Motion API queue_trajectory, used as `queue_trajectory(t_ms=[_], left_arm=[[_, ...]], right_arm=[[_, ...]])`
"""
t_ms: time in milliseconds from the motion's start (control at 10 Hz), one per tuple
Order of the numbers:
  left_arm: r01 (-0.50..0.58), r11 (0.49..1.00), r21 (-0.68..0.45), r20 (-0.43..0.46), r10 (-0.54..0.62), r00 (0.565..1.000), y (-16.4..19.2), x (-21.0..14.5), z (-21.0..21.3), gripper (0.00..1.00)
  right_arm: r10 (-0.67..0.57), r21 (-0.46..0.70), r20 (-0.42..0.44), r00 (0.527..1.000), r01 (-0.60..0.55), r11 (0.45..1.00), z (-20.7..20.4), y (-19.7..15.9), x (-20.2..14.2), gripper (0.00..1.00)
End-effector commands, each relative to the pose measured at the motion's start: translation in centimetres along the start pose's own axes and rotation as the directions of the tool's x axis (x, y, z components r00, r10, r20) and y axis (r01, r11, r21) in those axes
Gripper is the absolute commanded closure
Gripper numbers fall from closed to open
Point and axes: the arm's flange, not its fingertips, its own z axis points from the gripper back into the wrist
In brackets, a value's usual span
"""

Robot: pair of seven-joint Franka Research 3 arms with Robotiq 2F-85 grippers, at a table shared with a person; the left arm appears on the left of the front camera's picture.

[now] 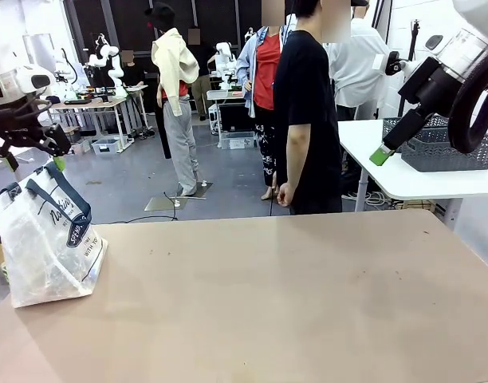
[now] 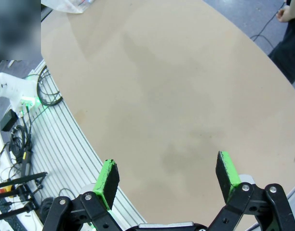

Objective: Transfer purchased items from the store into the shopping bag.
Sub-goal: Move the Reusable shopping bag to the right side of the table.

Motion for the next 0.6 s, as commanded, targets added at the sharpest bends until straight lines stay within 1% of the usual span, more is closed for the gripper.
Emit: queue_trajectory(t_ms=[0, 300, 400, 500], left_arm=[[0.007, 1.000, -0.005, 0.013, -0.007, 1.000, 0.1, 0.0, -0.2, 0.00], [0.000, 1.000, 0.000, 0.000, 0.000, 1.000, 0.0, 0.0, 0.0, 0.00], [0.105, 0.994, -0.006, -0.068, -0.105, 0.992, -1.0, -0.3, 1.0, 0.00], [0.177, 0.984, -0.006, -0.092, -0.177, 0.980, -1.8, -0.3, 1.8, 0.00]], right_arm=[[-0.008, -0.004, -0.005, 1.000, 0.008, 1.000, -0.1, 0.2, 0.0, 0.00], [-0.008, -0.004, -0.005, 1.000, 0.008, 1.000, -0.1, 0.2, 0.0, 0.00], [-0.008, -0.004, -0.005, 1.000, 0.008, 1.000, -0.1, 0.2, 0.0, 0.00], [-0.008, -0.004, -0.005, 1.000, 0.008, 1.000, -0.1, 0.2, 0.0, 0.00]])
